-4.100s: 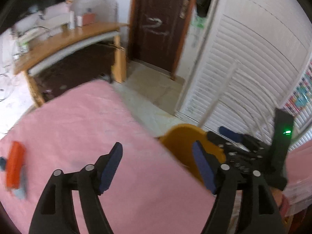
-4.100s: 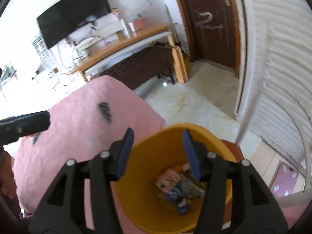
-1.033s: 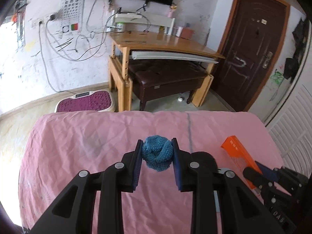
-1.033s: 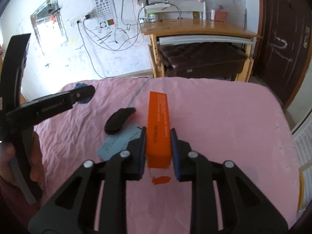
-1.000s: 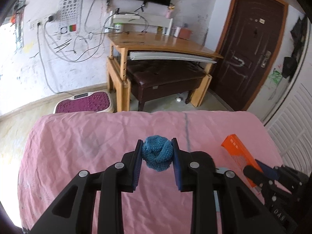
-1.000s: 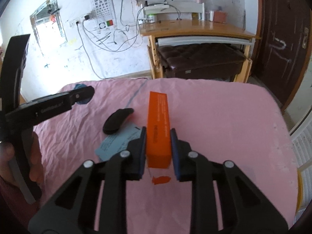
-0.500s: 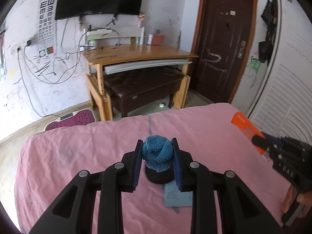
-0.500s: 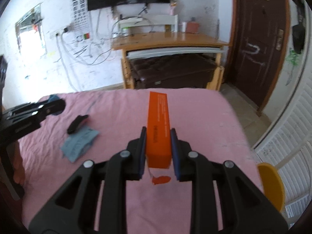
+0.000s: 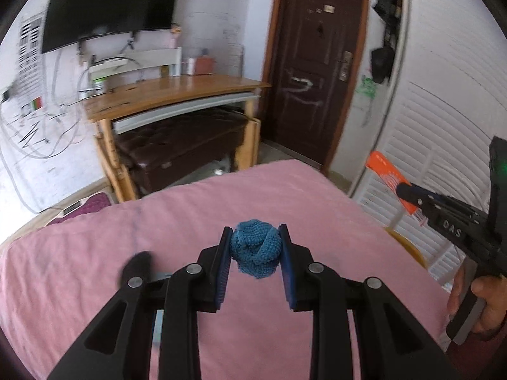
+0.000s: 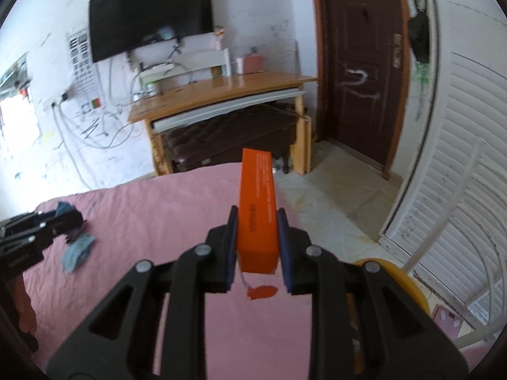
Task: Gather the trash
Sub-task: 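Carry the blue ball and orange box over the yellow bin and open both tools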
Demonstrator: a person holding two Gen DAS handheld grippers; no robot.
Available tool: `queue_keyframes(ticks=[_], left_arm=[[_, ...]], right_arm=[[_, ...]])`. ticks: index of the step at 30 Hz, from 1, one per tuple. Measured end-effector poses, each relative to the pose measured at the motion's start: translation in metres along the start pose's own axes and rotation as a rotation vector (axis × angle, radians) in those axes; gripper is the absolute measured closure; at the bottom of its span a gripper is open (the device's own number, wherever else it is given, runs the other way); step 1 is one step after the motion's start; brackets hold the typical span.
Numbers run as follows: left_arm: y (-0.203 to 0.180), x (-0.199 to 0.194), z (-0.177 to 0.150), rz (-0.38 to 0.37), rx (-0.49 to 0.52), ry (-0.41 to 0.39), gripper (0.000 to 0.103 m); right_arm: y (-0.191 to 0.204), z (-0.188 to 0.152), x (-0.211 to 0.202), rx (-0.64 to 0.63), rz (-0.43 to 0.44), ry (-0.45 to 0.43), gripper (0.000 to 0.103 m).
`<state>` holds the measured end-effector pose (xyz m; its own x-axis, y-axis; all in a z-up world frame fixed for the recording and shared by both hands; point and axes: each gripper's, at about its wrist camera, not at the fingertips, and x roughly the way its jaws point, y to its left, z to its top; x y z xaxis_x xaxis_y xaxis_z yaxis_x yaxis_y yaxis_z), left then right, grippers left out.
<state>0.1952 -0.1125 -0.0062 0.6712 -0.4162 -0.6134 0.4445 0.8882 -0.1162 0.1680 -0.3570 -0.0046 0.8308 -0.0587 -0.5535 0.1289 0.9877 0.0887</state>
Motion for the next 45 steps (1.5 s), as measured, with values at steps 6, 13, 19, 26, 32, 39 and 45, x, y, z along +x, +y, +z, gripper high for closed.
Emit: queue_keyframes(ticks=[6, 13, 19, 26, 32, 39, 45], left_arm=[[-0.049, 0.016, 0.008, -0.116, 0.027, 0.034, 0.079], [-0.109, 0.040, 0.019, -0.194, 0.068, 0.072, 0.079], [-0.162, 0.056, 0.023, -0.259, 0.116, 0.090, 0.079], [-0.202, 0.082, 0.030, -0.291, 0.152, 0.132, 0.079], [-0.214, 0.098, 0.028, -0.281, 0.138, 0.165, 0.079], [-0.211, 0.115, 0.025, -0.264, 0.101, 0.207, 0.079], [-0.226, 0.132, 0.021, -0.289, 0.105, 0.261, 0.078]], right_arm=[[-0.045, -0.002, -0.004, 0.046, -0.090, -0.012, 0.081], [-0.095, -0.017, 0.009, 0.096, -0.182, 0.035, 0.081], [-0.120, -0.029, 0.026, 0.139, -0.214, 0.092, 0.081], [-0.132, -0.035, 0.034, 0.147, -0.215, 0.136, 0.081], [-0.141, -0.036, 0.038, 0.166, -0.208, 0.163, 0.080], [-0.152, -0.034, 0.026, 0.216, -0.175, 0.144, 0.058], [-0.179, -0.031, 0.008, 0.294, -0.208, 0.088, 0.053]])
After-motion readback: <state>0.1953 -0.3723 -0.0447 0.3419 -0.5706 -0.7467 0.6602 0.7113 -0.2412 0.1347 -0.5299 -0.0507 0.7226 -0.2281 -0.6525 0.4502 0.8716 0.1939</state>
